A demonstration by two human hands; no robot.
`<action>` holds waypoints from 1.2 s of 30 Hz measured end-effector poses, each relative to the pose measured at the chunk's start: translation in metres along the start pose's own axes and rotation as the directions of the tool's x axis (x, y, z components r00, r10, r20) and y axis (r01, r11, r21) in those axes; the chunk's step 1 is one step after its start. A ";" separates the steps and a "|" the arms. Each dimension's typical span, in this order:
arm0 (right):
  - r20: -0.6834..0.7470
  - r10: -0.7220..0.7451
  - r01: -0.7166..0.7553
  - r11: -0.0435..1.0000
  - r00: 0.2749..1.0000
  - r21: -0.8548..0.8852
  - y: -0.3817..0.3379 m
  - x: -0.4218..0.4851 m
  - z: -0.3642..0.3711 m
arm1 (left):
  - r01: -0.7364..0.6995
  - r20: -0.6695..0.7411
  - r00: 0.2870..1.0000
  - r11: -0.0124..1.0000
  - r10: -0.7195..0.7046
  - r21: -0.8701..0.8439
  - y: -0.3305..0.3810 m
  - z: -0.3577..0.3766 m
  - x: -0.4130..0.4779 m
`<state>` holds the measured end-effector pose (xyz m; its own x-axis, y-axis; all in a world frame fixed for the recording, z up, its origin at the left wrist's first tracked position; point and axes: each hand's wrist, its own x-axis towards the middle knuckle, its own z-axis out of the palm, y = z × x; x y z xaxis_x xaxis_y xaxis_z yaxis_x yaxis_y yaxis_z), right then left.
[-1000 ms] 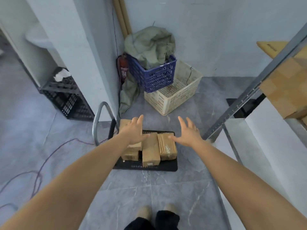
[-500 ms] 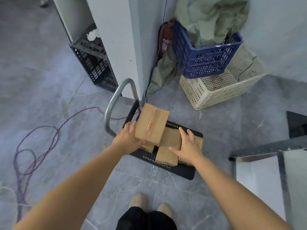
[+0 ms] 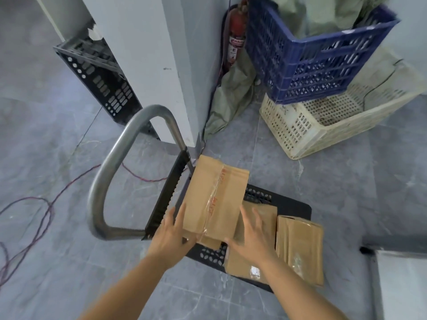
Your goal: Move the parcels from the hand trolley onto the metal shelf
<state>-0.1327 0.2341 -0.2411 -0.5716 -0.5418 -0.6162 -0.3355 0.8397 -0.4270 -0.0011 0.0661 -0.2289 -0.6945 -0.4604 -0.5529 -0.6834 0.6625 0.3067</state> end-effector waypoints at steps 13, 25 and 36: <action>0.108 0.043 -0.067 0.971 0.993 0.230 0.016 0.063 0.037 | 0.144 0.159 0.982 0.958 -0.107 -0.250 -0.015 0.033 0.089; 0.027 0.010 -0.020 0.901 1.000 0.432 0.009 0.065 0.046 | 0.122 0.110 0.990 0.941 -0.091 -0.317 -0.010 0.030 0.086; -0.172 0.033 0.021 0.954 0.985 0.300 -0.012 0.012 -0.051 | -0.009 -0.043 0.999 0.918 -0.009 -0.396 0.054 -0.042 0.036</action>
<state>-0.1739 0.2191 -0.2092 -0.7027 -0.4994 -0.5068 -0.1070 0.7783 -0.6187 -0.0718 0.0607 -0.1999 -0.6976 -0.4911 -0.5217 -0.7103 0.3784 0.5935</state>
